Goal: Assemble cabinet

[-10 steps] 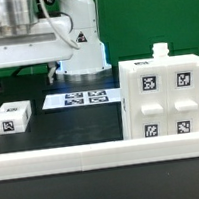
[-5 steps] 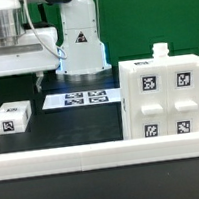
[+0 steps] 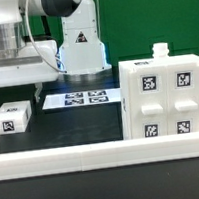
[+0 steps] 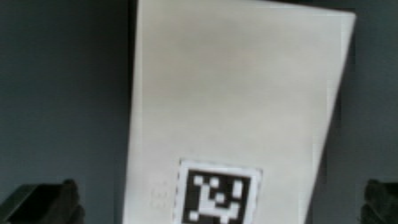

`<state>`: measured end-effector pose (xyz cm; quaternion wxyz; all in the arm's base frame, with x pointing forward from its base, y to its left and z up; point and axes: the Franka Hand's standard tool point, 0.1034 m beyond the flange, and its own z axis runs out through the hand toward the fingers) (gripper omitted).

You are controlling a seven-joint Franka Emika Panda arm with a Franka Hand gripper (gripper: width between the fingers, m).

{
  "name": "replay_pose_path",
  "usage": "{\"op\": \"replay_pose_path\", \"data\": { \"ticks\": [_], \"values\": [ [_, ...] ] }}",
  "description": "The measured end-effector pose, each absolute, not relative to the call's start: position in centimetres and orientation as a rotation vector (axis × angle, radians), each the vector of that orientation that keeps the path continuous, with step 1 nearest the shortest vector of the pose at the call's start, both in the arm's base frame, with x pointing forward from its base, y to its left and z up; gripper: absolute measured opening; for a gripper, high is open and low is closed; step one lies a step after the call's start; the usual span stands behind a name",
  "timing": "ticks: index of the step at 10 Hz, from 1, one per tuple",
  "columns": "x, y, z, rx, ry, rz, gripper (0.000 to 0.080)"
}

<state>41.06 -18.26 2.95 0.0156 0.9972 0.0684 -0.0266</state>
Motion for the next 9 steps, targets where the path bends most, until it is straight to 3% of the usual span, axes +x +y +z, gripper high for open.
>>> {"op": "replay_pose_path", "data": {
  "ticks": [4,8,9],
  "values": [
    [40.6,-18.2,1.2,3.084,0.228,-0.093,0.0797],
    [40.3,-18.5,0.8,3.081,0.232,-0.104,0.0797],
    [40.4,-18.3,0.8,3.081,0.234,-0.104,0.0684]
  ]
}}
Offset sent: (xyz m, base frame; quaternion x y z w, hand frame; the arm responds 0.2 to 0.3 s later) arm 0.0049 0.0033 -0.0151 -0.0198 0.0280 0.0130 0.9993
